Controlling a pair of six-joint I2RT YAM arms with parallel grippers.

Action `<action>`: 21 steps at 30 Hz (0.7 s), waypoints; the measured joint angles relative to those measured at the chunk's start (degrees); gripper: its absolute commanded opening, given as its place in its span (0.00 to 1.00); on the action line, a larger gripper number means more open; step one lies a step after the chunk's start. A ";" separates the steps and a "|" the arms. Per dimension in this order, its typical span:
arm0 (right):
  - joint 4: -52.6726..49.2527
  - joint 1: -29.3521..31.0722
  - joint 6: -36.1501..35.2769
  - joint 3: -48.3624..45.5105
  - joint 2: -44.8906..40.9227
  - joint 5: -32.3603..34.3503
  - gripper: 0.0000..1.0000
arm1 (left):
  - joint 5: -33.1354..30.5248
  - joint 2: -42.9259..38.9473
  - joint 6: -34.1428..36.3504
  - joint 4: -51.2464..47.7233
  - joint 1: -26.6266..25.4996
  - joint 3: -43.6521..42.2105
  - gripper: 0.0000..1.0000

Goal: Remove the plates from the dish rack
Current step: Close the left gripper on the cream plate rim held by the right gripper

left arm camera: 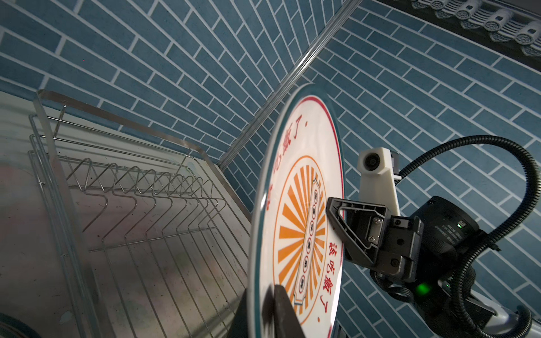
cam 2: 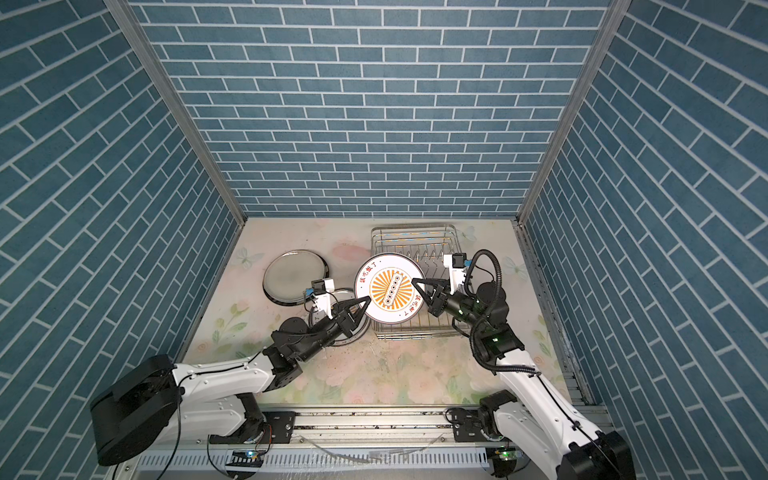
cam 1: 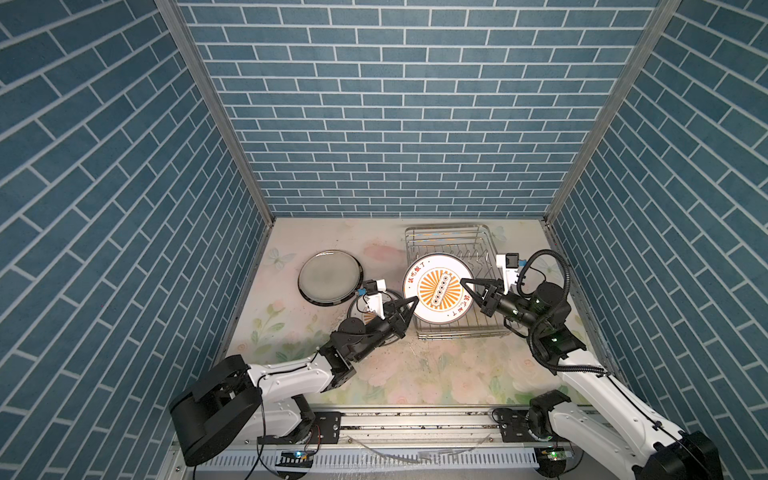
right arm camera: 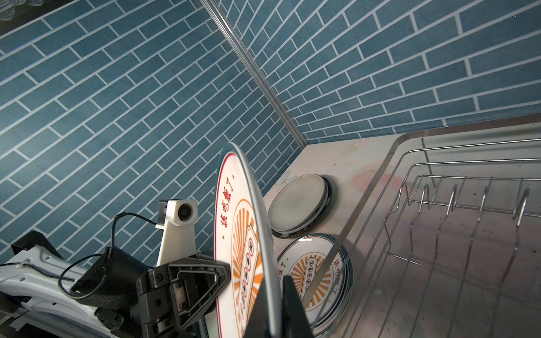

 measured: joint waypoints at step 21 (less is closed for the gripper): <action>1.64 -0.04 0.48 0.00 1.73 -0.66 0.80 | 0.42 0.90 -2.23 -0.55 0.00 0.13 0.00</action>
